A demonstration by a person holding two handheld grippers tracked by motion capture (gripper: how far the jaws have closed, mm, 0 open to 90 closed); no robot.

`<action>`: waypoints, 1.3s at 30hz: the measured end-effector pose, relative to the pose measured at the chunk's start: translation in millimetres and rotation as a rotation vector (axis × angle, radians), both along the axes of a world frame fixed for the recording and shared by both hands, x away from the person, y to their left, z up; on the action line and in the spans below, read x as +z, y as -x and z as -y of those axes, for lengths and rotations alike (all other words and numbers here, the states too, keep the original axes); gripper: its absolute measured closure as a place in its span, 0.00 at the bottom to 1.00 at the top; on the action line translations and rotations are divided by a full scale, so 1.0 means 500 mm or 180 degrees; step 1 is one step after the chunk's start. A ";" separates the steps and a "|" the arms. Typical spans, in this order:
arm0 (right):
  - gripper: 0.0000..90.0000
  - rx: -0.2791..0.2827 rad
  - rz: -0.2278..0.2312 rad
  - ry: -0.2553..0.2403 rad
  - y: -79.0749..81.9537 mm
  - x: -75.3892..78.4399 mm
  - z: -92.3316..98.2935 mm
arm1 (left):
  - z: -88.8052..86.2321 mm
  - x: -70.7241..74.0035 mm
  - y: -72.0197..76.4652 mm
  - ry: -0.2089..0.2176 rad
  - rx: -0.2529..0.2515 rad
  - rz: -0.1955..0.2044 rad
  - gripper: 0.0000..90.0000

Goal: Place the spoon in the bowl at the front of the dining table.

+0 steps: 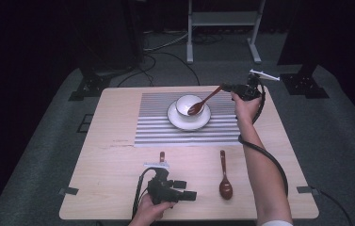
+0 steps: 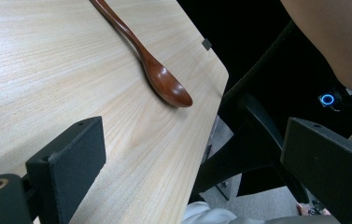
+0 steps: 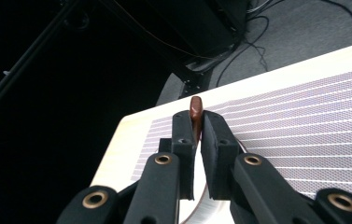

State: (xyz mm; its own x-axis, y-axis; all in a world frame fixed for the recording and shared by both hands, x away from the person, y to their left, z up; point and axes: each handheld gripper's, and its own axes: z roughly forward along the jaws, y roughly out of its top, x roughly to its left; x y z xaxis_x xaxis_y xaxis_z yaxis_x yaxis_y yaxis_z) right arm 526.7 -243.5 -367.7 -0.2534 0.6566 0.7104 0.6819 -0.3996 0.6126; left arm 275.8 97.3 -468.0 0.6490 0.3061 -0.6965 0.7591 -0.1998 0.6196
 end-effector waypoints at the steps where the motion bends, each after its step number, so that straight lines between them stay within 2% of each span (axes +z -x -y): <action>1: 0.92 -0.0007 0.0002 0.0008 0.000 -0.001 0.001 | 0.000 0.000 0.000 -0.0005 -0.0005 0.0002 0.06; 10: 0.92 0.0031 -0.0075 0.0089 -0.003 -0.027 -0.003 | -0.001 0.000 -0.001 -0.0007 -0.0003 0.0015 0.06; 21: 0.91 0.0095 -0.0133 0.0119 -0.006 -0.042 0.000 | -0.016 0.006 -0.007 0.0016 0.0103 0.0033 0.06; 31: 0.90 0.0120 -0.0147 0.0075 -0.007 -0.045 0.014 | -0.014 0.003 -0.012 0.0012 0.0122 0.0017 0.06; 39: 0.86 0.0189 -0.0172 0.0028 0.008 -0.060 0.032 | -0.011 0.003 -0.013 -0.0002 0.0132 0.0010 0.06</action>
